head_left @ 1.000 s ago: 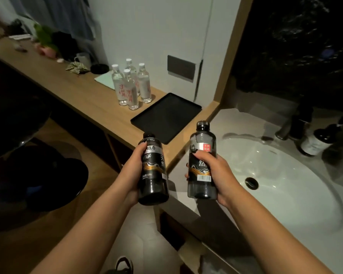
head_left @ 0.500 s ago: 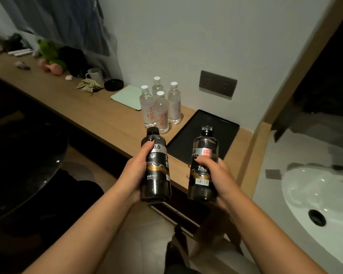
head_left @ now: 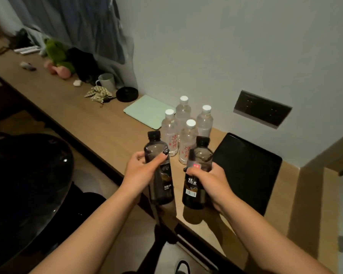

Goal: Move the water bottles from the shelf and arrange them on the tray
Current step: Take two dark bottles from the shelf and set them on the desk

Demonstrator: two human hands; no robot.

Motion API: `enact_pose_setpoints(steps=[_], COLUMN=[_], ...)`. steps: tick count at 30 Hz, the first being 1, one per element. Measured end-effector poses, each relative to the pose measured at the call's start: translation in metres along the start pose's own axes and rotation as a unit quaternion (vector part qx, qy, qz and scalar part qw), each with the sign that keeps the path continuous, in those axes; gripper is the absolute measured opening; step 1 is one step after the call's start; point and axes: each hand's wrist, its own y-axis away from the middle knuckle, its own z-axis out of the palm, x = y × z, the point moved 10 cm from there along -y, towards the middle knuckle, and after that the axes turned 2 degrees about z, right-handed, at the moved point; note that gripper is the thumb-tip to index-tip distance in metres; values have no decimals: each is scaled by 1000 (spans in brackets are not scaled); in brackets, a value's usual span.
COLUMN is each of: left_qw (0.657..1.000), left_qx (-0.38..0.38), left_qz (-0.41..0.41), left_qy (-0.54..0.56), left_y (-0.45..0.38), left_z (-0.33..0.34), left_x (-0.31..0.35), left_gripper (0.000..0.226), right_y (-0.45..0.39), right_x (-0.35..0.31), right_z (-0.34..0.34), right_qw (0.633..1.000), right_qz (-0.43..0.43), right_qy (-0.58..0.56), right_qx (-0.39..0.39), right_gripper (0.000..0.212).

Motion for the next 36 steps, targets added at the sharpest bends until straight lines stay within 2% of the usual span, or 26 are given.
enact_pose_setpoints(steps=[2,6,10,14,16,19,22,27,36], left_qw=[999,987,966,945,936,929,924,917,895], left_qx=[-8,-47,-92,-138,-171,-215,-238,-271,-304], left_qz=[14,43,77,95,90,75,63,41,89], left_qy=[-43,-149,-230,-283,-293,-291,-293,-290,-314], left_y=[-24,-74,-115,-152,-168,-191,-209,-224,-233], left_z=[-5,-4,-2,-1,-2,-1,0,7,25], left_x=[0,0,2,1,-4,-12,-17,-29,-30], left_gripper=[54,58,56,62,62,62,61,59,61], right_y=[-16,-49,-75,-96,-106,-119,-125,-128,-124], right_x=[-3,-9,-6,11,25,33,29,29,33], right_z=[15,37,55,68,73,78,81,80,70], right_qw=[999,992,981,984,987,984,979,965,952], right_qz=[-15,-50,-83,-37,5,24,15,-1,12], right_qy=[33,115,165,140,110,95,106,122,155], right_qx=[-10,2,51,100,120,149,173,231,265], right_gripper=[24,36,37,37,43,51,46,51,59])
